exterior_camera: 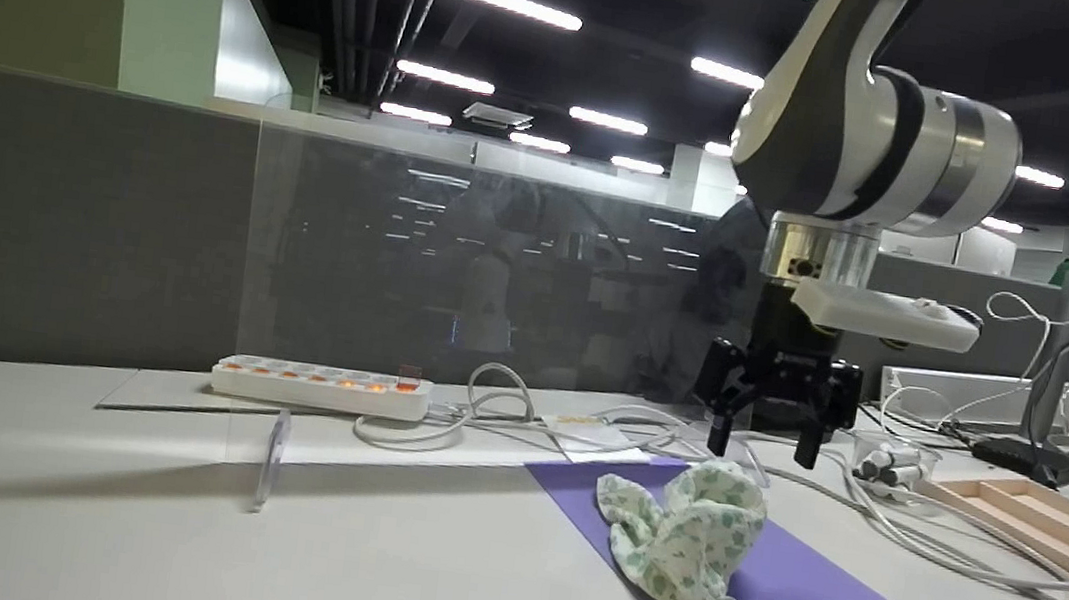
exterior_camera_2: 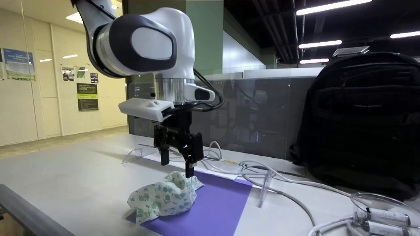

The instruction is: Hang the towel on the colourless screen

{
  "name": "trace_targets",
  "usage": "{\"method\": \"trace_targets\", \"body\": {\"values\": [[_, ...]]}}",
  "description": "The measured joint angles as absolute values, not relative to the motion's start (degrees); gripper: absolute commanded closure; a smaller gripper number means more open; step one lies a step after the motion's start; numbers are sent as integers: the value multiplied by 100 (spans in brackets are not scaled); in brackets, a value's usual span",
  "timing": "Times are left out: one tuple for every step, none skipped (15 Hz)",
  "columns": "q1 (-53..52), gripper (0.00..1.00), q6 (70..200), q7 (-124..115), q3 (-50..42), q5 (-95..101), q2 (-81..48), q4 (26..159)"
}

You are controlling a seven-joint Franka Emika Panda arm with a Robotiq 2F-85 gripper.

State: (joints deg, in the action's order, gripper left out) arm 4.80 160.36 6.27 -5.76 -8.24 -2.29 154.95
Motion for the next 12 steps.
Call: {"method": "trace_targets", "body": {"values": [[480, 0, 16118, 775, -552, -937, -388, 15426], [484, 0, 16166, 925, -520, -1049, -539, 15344], [498, 0, 16209, 1040, -479, -1131, -684, 15255], [519, 25, 16235, 1113, -444, -1155, -822, 15165], [546, 26, 16253, 1155, -417, -1143, -953, 15073], [569, 33, 16285, 1192, -403, -1123, -1072, 14994], [596, 40, 16329, 1236, -391, -1120, -1182, 14924], [629, 49, 16360, 1264, -375, -1115, -1279, 14865], [668, 55, 16372, 1288, -350, -1113, -1363, 14810], [705, 62, 16376, 1312, -329, -1112, -1433, 14762], [743, 69, 16377, 1339, -303, -1113, -1489, 14725], [785, 75, 16377, 1359, -269, -1112, -1526, 14694]]}}
